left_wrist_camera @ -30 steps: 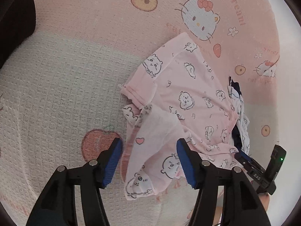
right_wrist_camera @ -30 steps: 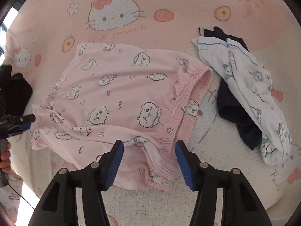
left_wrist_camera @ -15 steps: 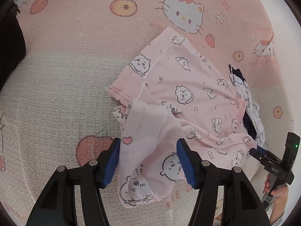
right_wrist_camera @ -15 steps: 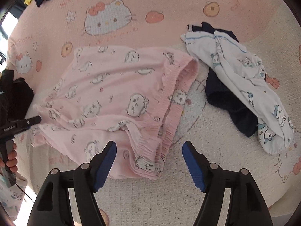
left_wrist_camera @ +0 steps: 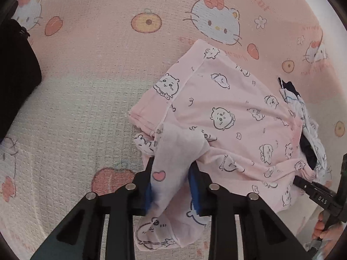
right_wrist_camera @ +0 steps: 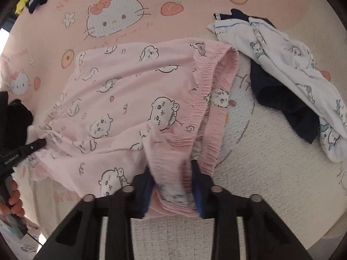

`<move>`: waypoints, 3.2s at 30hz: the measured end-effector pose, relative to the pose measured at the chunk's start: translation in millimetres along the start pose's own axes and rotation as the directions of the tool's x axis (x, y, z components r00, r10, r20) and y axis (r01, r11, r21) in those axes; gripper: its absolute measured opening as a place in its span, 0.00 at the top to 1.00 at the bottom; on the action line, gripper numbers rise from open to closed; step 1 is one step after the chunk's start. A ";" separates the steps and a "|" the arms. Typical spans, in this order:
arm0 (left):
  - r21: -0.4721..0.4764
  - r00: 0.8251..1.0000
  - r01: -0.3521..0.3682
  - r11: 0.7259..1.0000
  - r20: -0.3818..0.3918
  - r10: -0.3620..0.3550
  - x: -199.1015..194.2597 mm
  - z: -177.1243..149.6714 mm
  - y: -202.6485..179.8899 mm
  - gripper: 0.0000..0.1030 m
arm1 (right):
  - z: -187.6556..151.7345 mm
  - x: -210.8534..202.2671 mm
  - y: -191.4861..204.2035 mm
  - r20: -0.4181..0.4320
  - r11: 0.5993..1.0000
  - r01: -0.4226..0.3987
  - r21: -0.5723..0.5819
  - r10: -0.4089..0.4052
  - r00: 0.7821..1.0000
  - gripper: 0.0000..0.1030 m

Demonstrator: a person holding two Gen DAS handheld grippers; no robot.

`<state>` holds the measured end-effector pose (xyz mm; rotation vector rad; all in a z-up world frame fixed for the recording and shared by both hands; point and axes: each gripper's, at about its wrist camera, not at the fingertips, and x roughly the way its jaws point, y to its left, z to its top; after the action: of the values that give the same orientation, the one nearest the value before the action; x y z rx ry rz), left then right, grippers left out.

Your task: Fold clothes

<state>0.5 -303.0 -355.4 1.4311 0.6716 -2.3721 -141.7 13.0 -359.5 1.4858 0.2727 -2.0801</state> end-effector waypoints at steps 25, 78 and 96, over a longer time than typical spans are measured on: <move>0.182 0.962 -0.116 0.976 0.265 0.064 -60.5 29.2 -40.1 0.91 | 20.3 -59.3 -3.0 0.216 0.995 -0.026 0.095 0.005 0.976 0.81; 0.160 0.980 0.007 0.987 -0.196 0.025 85.5 165.1 -60.5 0.89 | 110.0 1.2 -54.3 0.025 0.995 0.057 0.080 -0.059 0.998 0.37; 0.164 0.988 0.015 0.986 -0.155 0.010 81.6 176.5 -52.2 0.89 | 108.4 7.8 -79.2 0.071 0.993 0.004 0.114 -0.012 0.997 0.45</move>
<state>-194.3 -352.4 -345.0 1.6991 0.5241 -2.3834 -274.2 24.5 -339.4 1.4738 0.1341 -2.1824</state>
